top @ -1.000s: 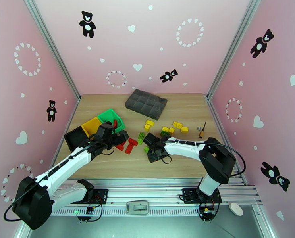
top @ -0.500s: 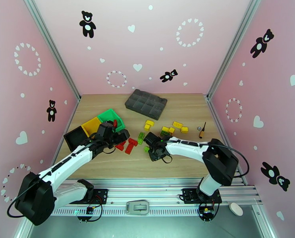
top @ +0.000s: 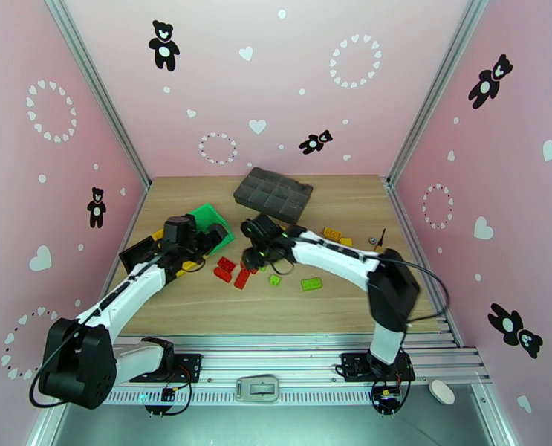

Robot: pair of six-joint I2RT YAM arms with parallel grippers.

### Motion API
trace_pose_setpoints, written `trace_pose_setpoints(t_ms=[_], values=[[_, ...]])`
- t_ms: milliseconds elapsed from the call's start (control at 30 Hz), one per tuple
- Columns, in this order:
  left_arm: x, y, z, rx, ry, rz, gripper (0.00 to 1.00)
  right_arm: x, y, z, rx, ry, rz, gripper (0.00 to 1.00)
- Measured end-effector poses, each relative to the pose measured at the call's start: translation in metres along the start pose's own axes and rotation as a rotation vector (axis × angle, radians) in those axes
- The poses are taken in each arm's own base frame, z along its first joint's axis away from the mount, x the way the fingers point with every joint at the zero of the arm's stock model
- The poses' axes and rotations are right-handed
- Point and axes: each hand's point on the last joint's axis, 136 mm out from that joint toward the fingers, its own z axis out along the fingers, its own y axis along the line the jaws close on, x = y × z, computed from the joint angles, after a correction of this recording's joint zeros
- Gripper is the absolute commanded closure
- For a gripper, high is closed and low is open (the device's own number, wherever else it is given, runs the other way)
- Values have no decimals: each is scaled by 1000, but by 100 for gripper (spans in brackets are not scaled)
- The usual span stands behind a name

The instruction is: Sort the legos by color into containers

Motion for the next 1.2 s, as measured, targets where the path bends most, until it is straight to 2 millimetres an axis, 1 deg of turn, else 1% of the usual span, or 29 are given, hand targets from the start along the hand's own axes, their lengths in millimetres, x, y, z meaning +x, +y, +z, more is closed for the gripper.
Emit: trace_pose_setpoints(t_ms=[67, 167, 300, 467, 567, 633, 733, 833, 1067, 1133, 1200], values=[[-13, 4, -7, 0, -38, -22, 8, -20, 11, 15, -48, -12, -3, 76], [-28, 8, -15, -2, -83, -42, 9, -48, 24, 33, -106, -37, -6, 76], [-42, 16, -26, -14, -127, -70, 9, -80, 34, 51, -155, -77, -6, 74], [-59, 24, -48, -17, -209, -102, 9, -117, 42, 63, -188, -140, -13, 69], [-61, 24, -51, -18, -219, -103, 9, -137, 45, 67, -199, -181, -13, 66], [-60, 26, -50, -22, -215, -106, 9, -145, 45, 69, -202, -200, -11, 60], [-56, 32, -49, -36, -207, -115, 9, -153, 44, 73, -204, -216, -6, 48], [-53, 36, -49, -45, -200, -120, 9, -156, 43, 76, -205, -223, 0, 42], [-49, 37, -52, -52, -197, -122, 9, -159, 41, 73, -201, -229, -6, 39], [-48, 37, -53, -53, -197, -121, 9, -156, 38, 75, -188, -220, -9, 39], [-47, 38, -54, -54, -197, -117, 9, -149, 33, 77, -169, -202, -12, 39]])
